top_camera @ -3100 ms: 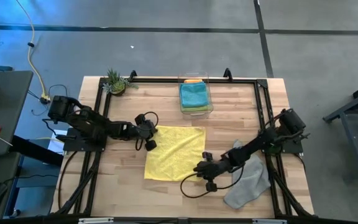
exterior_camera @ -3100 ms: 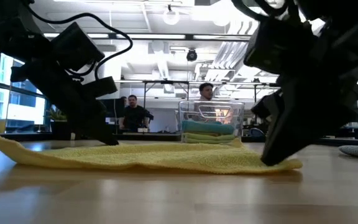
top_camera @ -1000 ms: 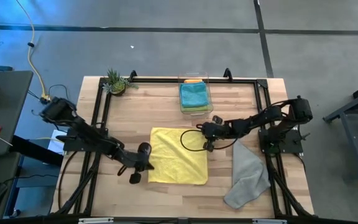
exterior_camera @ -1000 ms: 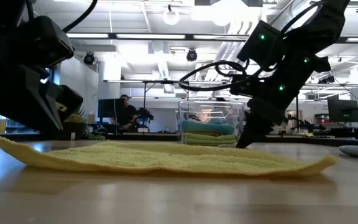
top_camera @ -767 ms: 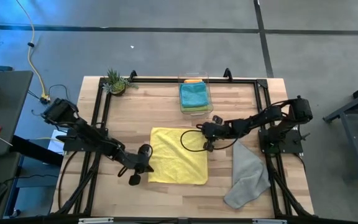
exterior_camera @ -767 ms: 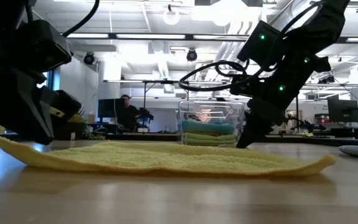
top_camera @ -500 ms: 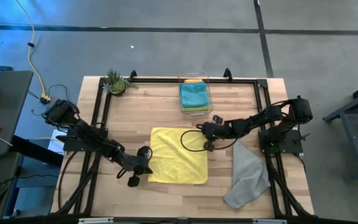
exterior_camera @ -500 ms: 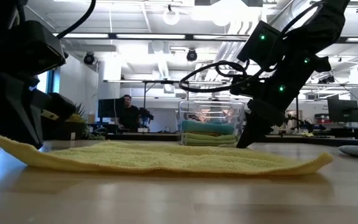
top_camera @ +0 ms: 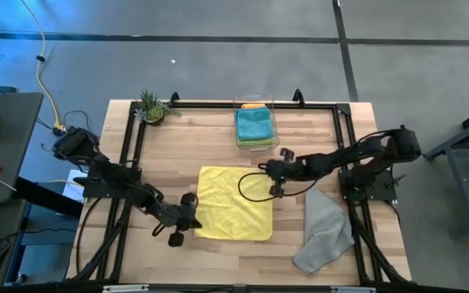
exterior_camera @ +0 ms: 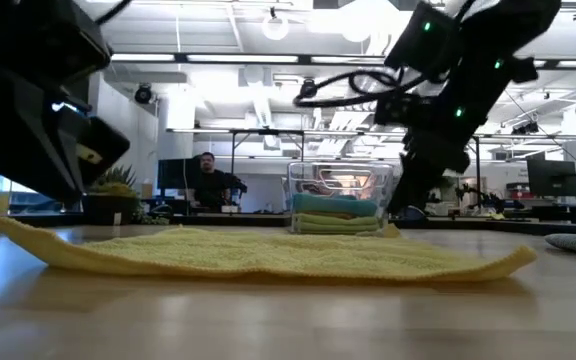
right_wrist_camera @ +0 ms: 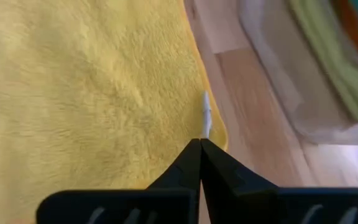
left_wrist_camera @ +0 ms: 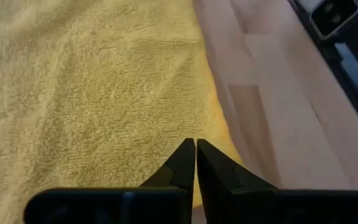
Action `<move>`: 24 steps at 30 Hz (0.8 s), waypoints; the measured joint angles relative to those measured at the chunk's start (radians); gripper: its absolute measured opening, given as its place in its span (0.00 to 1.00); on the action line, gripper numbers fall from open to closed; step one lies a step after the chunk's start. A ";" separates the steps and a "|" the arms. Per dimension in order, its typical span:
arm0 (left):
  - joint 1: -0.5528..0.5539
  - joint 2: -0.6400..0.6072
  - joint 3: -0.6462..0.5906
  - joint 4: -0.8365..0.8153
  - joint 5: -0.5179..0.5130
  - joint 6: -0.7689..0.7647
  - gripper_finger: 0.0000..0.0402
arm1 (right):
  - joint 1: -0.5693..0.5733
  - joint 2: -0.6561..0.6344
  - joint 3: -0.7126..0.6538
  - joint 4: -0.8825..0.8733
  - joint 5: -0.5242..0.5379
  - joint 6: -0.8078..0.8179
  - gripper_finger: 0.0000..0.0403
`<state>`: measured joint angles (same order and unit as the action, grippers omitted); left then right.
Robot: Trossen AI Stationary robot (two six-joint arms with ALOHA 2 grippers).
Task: Fold microfiber towels
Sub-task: Fold the yellow microfiber cloth
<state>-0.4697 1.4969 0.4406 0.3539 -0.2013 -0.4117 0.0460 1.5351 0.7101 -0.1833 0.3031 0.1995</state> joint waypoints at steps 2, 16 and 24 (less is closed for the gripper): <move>-0.015 -0.018 0.036 -0.092 -0.016 0.018 0.05 | 0.019 -0.040 0.008 -0.028 0.009 0.001 0.00; -0.167 -0.005 0.192 -0.399 -0.148 0.109 0.38 | 0.270 -0.136 0.011 -0.034 0.083 0.108 0.03; -0.205 0.091 0.194 -0.334 -0.186 0.146 0.43 | 0.429 -0.132 0.011 0.021 0.081 0.118 0.30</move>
<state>-0.6751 1.5875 0.6342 0.0197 -0.3869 -0.2654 0.4746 1.4028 0.7216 -0.1625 0.3846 0.3177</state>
